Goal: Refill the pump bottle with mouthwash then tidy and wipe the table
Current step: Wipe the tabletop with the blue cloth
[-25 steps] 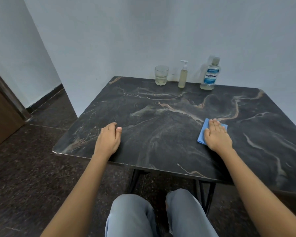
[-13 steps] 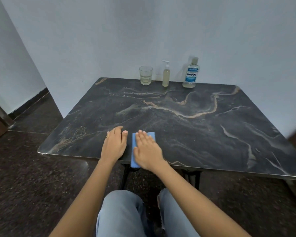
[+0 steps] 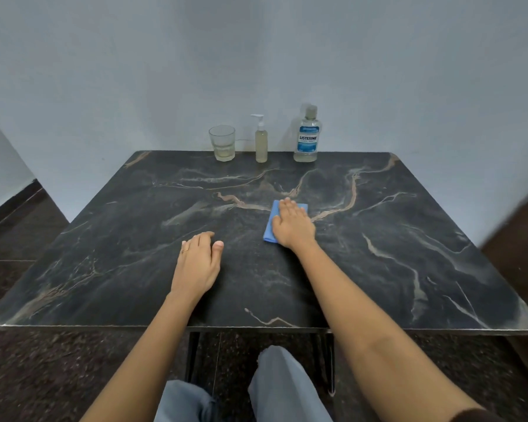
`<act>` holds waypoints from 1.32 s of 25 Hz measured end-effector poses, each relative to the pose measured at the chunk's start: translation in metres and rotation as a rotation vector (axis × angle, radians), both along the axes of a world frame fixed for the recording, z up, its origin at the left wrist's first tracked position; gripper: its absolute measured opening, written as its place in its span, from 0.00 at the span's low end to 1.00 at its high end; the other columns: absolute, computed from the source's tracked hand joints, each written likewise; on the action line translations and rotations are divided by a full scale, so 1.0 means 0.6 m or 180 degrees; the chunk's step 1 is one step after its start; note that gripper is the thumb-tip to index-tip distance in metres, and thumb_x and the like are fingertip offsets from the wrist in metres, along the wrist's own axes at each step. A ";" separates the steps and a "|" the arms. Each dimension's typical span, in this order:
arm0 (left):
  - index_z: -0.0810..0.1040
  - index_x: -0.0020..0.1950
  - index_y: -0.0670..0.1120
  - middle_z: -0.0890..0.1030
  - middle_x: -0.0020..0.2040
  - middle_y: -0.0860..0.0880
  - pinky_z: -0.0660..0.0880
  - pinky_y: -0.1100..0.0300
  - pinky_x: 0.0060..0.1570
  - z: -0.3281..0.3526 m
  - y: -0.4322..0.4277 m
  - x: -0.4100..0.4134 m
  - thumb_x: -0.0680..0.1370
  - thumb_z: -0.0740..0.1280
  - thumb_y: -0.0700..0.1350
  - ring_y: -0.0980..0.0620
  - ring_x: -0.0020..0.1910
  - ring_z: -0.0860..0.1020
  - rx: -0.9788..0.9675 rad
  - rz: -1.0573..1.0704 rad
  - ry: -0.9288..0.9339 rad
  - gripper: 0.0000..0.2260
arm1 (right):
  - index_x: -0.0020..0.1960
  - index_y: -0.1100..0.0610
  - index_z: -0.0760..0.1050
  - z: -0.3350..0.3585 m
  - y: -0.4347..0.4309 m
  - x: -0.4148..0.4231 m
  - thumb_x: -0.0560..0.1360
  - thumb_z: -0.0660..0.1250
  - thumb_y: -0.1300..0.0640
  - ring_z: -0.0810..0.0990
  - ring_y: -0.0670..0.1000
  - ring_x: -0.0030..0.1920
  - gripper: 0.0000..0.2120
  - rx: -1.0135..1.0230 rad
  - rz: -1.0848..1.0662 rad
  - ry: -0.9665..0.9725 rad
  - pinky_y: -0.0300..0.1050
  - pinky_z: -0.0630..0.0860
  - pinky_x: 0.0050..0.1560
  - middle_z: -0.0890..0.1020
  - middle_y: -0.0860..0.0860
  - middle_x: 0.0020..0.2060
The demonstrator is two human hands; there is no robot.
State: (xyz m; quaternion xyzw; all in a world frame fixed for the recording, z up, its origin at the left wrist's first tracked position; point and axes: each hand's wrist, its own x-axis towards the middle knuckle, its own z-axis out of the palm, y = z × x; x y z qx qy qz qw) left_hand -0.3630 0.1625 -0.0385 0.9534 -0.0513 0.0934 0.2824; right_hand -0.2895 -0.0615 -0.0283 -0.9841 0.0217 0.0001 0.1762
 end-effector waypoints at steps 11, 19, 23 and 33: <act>0.71 0.67 0.40 0.75 0.66 0.42 0.56 0.46 0.74 0.003 -0.098 -0.048 0.83 0.55 0.49 0.42 0.68 0.69 0.0027 -0.0547 -0.0030 0.18 | 0.77 0.63 0.51 -0.005 -0.305 -0.255 0.81 0.45 0.55 0.51 0.54 0.78 0.26 -0.0383 -0.1559 0.0155 0.50 0.46 0.77 0.53 0.58 0.77; 0.72 0.66 0.39 0.76 0.64 0.40 0.59 0.46 0.72 -0.003 -0.116 -0.065 0.83 0.55 0.48 0.41 0.66 0.71 -0.0212 -0.0613 0.0013 0.17 | 0.78 0.62 0.48 -0.009 -0.011 -0.318 0.80 0.44 0.50 0.51 0.54 0.78 0.29 -0.0470 -0.0068 -0.0152 0.47 0.46 0.76 0.53 0.57 0.77; 0.73 0.62 0.38 0.78 0.58 0.38 0.68 0.48 0.62 0.001 -0.106 -0.042 0.83 0.56 0.46 0.39 0.60 0.74 -0.1003 -0.0231 0.0048 0.15 | 0.78 0.60 0.48 -0.006 0.092 -0.251 0.82 0.48 0.51 0.46 0.50 0.78 0.28 -0.0058 0.0627 0.0021 0.47 0.41 0.77 0.50 0.54 0.78; 0.70 0.68 0.39 0.75 0.65 0.41 0.66 0.47 0.66 0.007 -0.166 0.011 0.83 0.54 0.51 0.42 0.67 0.70 -0.0198 -0.0462 0.0016 0.20 | 0.78 0.61 0.51 0.001 -0.108 -0.044 0.81 0.46 0.54 0.51 0.52 0.78 0.27 0.0042 -0.0107 0.0031 0.49 0.46 0.77 0.53 0.56 0.78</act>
